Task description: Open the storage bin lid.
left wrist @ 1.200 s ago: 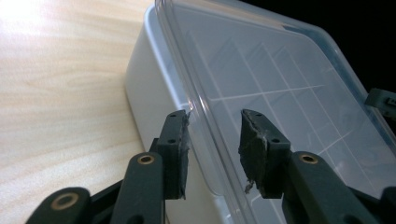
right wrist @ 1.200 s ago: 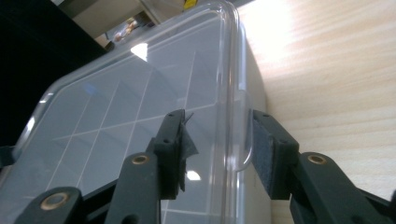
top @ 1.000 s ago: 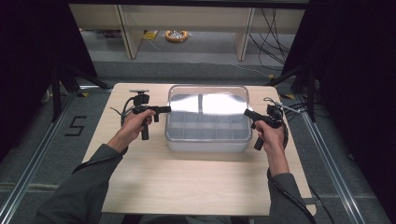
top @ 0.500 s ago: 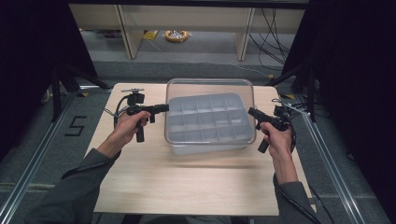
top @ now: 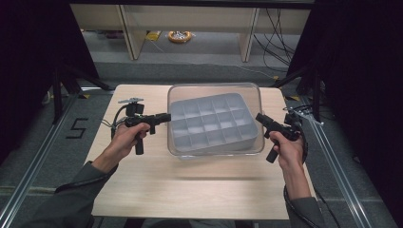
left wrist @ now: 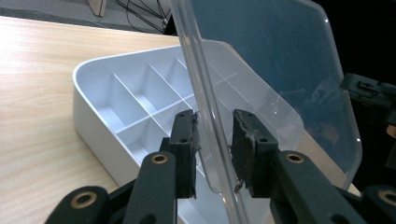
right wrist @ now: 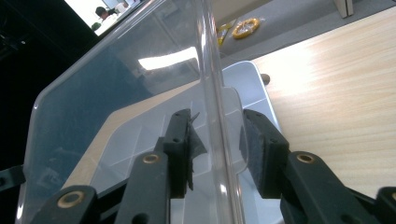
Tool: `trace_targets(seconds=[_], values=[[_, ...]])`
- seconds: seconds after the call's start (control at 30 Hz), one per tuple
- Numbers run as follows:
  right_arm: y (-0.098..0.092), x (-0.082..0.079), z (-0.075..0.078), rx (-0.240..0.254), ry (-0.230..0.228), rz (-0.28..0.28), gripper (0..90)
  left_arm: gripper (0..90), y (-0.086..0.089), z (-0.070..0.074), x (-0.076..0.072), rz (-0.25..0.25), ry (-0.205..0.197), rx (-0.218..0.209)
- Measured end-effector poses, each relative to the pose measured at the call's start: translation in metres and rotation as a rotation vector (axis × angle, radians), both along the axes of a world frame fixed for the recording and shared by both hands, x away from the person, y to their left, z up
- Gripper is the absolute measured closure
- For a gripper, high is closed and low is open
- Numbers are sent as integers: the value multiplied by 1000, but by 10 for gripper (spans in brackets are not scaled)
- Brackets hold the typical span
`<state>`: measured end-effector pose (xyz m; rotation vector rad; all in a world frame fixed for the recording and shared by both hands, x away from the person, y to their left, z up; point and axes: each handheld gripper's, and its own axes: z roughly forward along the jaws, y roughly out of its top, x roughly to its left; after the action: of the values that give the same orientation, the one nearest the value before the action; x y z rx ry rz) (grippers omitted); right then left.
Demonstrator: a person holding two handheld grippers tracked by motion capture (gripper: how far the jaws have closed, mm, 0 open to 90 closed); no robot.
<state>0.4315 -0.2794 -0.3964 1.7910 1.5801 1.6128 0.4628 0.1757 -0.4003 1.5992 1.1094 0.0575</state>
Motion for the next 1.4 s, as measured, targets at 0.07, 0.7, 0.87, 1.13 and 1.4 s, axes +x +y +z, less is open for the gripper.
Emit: trace_targets(seconds=[0.07,0.7,0.87,1.13,1.4], values=[[-3,-3,0,-22,-13,2,647,696,-1,0,-7,-9,-2,-8],[-15,-60,-23,-19,0,6,648,698,-2,-29,-65,-118,36,-18],[-14,-73,-27,-38,-17,-1,649,695,-3,-38,-70,-132,59,-7],[-10,-82,-35,-47,-9,2,645,693,-2,-47,-74,-128,72,5],[-8,-100,-46,-36,-7,19,647,690,2,-52,-82,-144,81,-4]])
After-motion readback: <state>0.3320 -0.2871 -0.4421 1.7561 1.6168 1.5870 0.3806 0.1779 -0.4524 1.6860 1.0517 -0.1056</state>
